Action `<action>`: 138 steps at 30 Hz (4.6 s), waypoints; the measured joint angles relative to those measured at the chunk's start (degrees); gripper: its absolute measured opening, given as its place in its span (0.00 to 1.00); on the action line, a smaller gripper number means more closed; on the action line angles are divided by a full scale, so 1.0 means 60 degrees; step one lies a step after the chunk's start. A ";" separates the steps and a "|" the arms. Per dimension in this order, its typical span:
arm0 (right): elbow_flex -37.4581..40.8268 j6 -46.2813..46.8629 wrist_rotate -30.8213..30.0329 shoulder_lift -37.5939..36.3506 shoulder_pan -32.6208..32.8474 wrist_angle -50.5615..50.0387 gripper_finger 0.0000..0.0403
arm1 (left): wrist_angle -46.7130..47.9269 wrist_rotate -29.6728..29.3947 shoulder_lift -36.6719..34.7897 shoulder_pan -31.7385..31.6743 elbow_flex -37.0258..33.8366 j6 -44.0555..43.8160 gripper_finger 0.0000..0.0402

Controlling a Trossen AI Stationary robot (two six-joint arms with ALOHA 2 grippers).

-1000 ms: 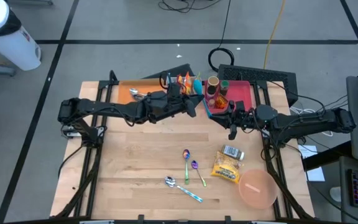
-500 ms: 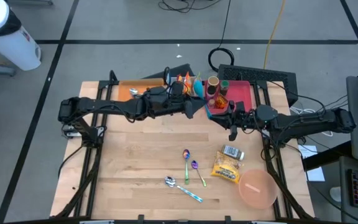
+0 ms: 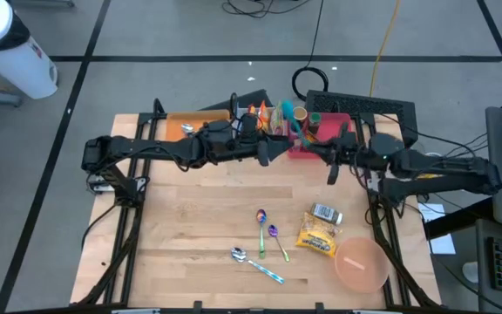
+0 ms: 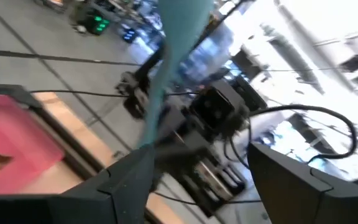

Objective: Pick & Place Food Item
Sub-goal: Put the blue baby spoon into the orange bin

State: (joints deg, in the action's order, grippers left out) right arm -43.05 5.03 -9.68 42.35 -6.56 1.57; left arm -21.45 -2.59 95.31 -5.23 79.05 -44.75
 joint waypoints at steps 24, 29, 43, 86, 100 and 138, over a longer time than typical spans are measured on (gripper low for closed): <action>-0.3869 -0.8731 -0.4869 0.0544 -0.0057 -0.7694 0.01 | -0.0477 0.0944 -0.0145 -0.0554 0.0000 -0.5269 0.67; -0.3869 -0.8908 -0.4884 0.0791 -0.0057 -0.8113 0.01 | -0.0138 0.0767 -0.0153 -0.0554 0.0000 -0.6161 0.67; -0.3869 -1.0177 -0.4891 0.1515 0.1074 -0.8095 0.01 | 0.1646 0.0944 -0.0157 -0.0627 0.0004 -0.7102 0.67; -0.3865 -1.0218 -0.6625 0.2014 0.2759 -0.7774 0.01 | 0.3917 0.1654 -0.0153 -0.0820 0.0004 -0.6994 0.67; -0.3865 -1.0214 -0.6628 0.2014 0.2756 -0.7880 0.01 | 0.3909 0.1763 -0.0153 -0.0831 0.0004 -0.6998 0.39; -0.3865 -0.9758 -0.6308 0.1963 0.2759 -0.7654 0.15 | 0.4060 0.1683 -0.0153 -0.0880 -0.0011 -0.6659 0.03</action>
State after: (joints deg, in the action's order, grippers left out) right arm -66.24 -53.51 -47.53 54.13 10.00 -44.36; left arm 2.91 7.51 94.39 -10.51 78.98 -84.70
